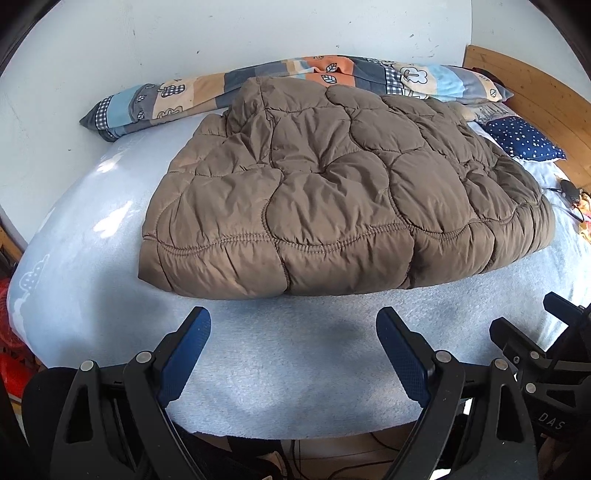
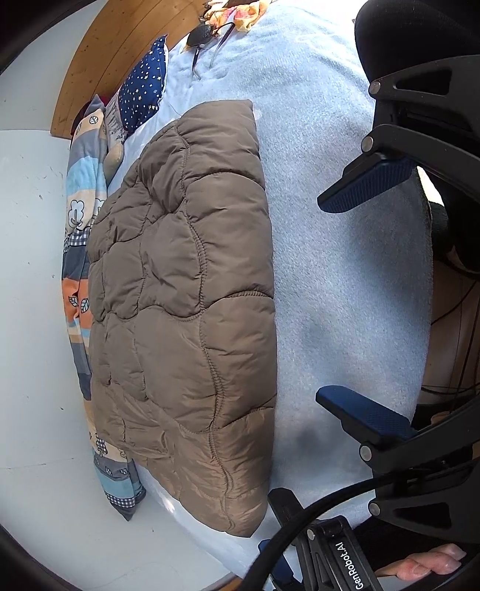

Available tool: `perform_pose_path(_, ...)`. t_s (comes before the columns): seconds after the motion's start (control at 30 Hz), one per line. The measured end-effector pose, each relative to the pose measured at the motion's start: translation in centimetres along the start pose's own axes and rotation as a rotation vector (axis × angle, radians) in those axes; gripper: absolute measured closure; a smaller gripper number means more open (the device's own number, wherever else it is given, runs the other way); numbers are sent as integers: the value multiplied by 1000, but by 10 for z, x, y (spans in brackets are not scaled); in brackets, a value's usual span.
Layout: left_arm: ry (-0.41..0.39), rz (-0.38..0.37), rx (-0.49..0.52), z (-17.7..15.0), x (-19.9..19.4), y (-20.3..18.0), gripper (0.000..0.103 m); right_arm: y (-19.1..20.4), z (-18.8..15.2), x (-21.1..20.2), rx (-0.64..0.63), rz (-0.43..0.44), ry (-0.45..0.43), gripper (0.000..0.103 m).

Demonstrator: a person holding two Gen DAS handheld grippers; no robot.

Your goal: Fold large clothes

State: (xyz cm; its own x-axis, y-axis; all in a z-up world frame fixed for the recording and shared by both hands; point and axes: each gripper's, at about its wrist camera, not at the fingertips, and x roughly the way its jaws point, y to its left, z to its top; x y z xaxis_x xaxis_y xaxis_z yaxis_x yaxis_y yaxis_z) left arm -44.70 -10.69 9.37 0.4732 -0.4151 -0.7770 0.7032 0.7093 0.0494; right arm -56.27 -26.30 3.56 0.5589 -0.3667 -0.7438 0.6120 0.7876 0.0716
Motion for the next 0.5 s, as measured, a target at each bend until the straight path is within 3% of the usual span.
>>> perform_pose_path(0.5,-24,63,1,1,-3,8,13,-1,-1,0,-4,-9,-3,6)
